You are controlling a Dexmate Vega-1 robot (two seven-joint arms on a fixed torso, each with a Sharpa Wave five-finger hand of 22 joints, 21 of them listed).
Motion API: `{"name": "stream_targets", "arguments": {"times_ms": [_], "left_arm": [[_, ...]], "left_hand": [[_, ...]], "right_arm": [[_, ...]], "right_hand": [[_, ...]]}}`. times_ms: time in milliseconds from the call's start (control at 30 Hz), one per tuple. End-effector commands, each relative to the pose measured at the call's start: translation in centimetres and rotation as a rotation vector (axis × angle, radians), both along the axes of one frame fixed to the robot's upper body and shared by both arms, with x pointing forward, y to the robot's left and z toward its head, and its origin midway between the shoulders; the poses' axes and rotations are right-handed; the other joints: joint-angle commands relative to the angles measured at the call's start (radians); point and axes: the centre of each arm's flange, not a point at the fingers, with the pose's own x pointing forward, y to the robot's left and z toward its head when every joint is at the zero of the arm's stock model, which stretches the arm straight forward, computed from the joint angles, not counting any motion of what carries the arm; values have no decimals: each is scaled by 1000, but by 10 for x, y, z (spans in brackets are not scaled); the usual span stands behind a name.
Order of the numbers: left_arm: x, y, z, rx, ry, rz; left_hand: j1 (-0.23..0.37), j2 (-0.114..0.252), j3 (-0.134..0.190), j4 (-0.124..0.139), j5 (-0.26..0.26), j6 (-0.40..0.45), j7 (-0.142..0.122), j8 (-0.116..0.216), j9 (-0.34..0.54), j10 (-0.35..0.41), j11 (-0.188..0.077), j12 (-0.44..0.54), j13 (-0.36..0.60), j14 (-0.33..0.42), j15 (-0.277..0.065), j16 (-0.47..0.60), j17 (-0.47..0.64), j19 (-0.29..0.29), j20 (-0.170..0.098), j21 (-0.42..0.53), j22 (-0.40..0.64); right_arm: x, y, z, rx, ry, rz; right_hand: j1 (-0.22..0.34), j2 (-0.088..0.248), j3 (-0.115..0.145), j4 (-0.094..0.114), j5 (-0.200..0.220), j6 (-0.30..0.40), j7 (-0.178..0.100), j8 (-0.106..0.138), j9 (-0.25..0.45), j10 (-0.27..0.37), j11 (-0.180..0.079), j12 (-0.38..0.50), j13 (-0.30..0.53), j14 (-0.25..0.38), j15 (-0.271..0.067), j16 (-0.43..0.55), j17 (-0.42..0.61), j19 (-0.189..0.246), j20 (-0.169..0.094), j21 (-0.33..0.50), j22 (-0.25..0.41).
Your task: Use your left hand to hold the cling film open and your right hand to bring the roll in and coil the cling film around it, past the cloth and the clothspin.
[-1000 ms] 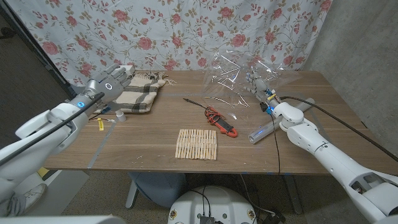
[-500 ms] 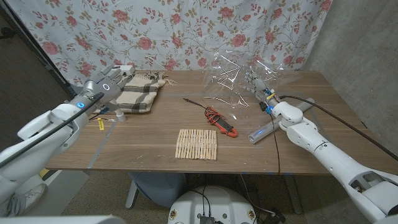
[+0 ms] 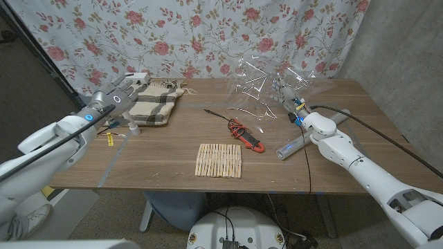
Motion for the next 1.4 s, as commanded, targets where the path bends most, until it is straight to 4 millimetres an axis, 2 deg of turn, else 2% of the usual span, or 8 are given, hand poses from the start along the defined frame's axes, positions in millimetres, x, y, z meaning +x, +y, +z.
{"name": "stream_targets", "arguments": {"times_ms": [33, 100, 167, 700, 1000, 1333, 1400], "left_arm": [[9, 4, 3, 78, 12, 71], [11, 5, 2, 83, 12, 95], [11, 5, 2, 86, 9, 93], [16, 11, -1, 51, 21, 107], [17, 13, 1, 67, 32, 107], [17, 14, 7, 81, 67, 129], [19, 14, 8, 81, 78, 153]], "left_hand": [[45, 3, 19, -7, 2, -50, 9, -6, 3, -41, 5, -19, 3, -46, 7, -6, 1, -35, -2, -7, 3], [56, 1, 18, -2, -1, -95, 15, -8, 3, -91, 19, -31, 3, -99, 26, -9, 2, -73, 0, -9, 3], [56, 0, 16, 1, -3, -107, 15, -7, 4, -105, 26, -33, 4, -114, 33, -9, 3, -85, 14, -9, 3], [55, -6, 10, 5, -5, -96, 23, 5, 4, -100, 26, -21, 6, -86, 36, 9, 4, -67, 24, 2, 4], [62, -7, 11, 3, -4, -82, 19, 11, 4, -97, 24, -17, 7, -83, 35, 10, 5, -65, 25, 3, 4], [91, 6, 23, -5, -1, -94, 14, 9, 5, -107, 17, -18, 7, -93, 36, 6, 5, -65, 25, 3, 3], [111, 20, 35, -8, 0, -102, 11, 8, 5, -108, 18, -16, 8, -95, 38, 6, 6, -65, 27, 3, 3]], "right_arm": [[4, 3, -3, 3, 8, 7], [5, 2, -3, 5, 8, 8], [5, 2, -5, 7, 11, 6], [8, 1, -2, -8, 7, -10], [10, 3, -1, -3, 2, -3], [11, 4, -2, 4, 4, -3], [12, 5, -2, 4, 4, -1]], "right_hand": [[7, 6, 0, -5, 2, -2, 2, 0, 1, -5, 5, 3, -1, -5, 1, 7, 0, -3, 0, 4, 4], [7, 6, 1, -5, 2, -2, 2, 0, 1, -6, 5, 3, -1, -5, 1, 7, 0, -4, 0, 4, 4], [7, 6, 1, -5, 2, -2, 1, 0, 1, -6, 5, 3, -1, -5, 1, 7, 0, -4, 0, 4, 4], [7, 6, 1, -6, 2, -2, 1, 0, 1, -6, 5, 3, -1, -6, 1, 7, 0, -5, 1, 4, 4], [7, 7, 1, -7, 2, -3, 0, 0, 1, -6, 4, 3, -1, -5, 2, 7, 0, -5, 2, 4, 4], [7, 7, 1, -7, 2, -2, 0, 0, 1, -6, 5, 3, -1, -5, 1, 8, 0, -3, 0, 5, 4], [7, 7, 1, -8, 2, -2, 0, 0, 1, -6, 5, 3, -1, -4, 1, 8, 0, -3, -1, 5, 4]]}}
